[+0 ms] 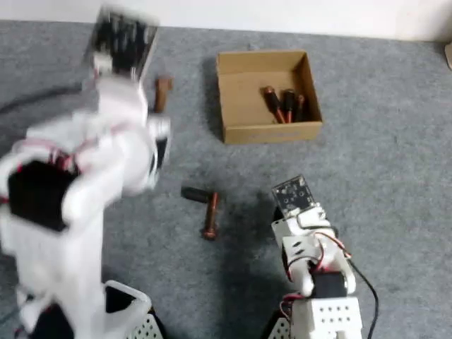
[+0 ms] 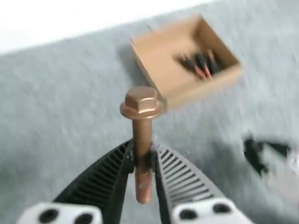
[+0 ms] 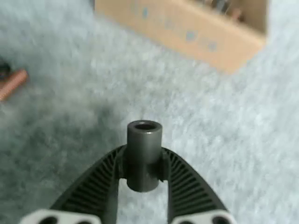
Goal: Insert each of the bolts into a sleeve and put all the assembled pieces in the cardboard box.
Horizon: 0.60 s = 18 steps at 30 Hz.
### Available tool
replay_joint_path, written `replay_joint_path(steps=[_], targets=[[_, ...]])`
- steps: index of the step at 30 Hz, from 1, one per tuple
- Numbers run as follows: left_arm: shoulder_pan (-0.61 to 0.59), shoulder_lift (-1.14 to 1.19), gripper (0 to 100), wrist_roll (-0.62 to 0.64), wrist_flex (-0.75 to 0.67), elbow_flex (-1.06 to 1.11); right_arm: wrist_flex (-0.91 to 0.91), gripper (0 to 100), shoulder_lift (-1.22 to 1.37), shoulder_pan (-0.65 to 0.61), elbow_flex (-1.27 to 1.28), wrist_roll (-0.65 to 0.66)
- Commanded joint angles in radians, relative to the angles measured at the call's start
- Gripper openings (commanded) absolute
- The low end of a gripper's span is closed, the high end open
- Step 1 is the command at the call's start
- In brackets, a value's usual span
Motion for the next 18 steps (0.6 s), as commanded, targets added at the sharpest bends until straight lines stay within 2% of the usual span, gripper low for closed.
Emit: replay_joint_path(steps=[1,4,7,11,18], targets=[[0.113,-0.274,1,-0.005,-0.189,0.464,0.079,0.5,-0.097,-0.150,-0.018,-0.015],[0.183,-0.423,1,-0.002,-0.456,0.819,0.036,0.5,-0.051,-0.278,-0.035,-0.015],[0.199,-0.492,1,-0.002,-0.727,1.061,0.005,0.5,-0.079,-0.334,-0.042,-0.069],[0.200,-0.519,1,-0.002,-1.010,1.171,-0.007,0.5,-0.111,-0.335,-0.082,-0.181],[0.197,-0.526,1,0.000,-1.485,1.365,-0.007,0.5,-0.108,-0.384,-0.171,-0.190]])
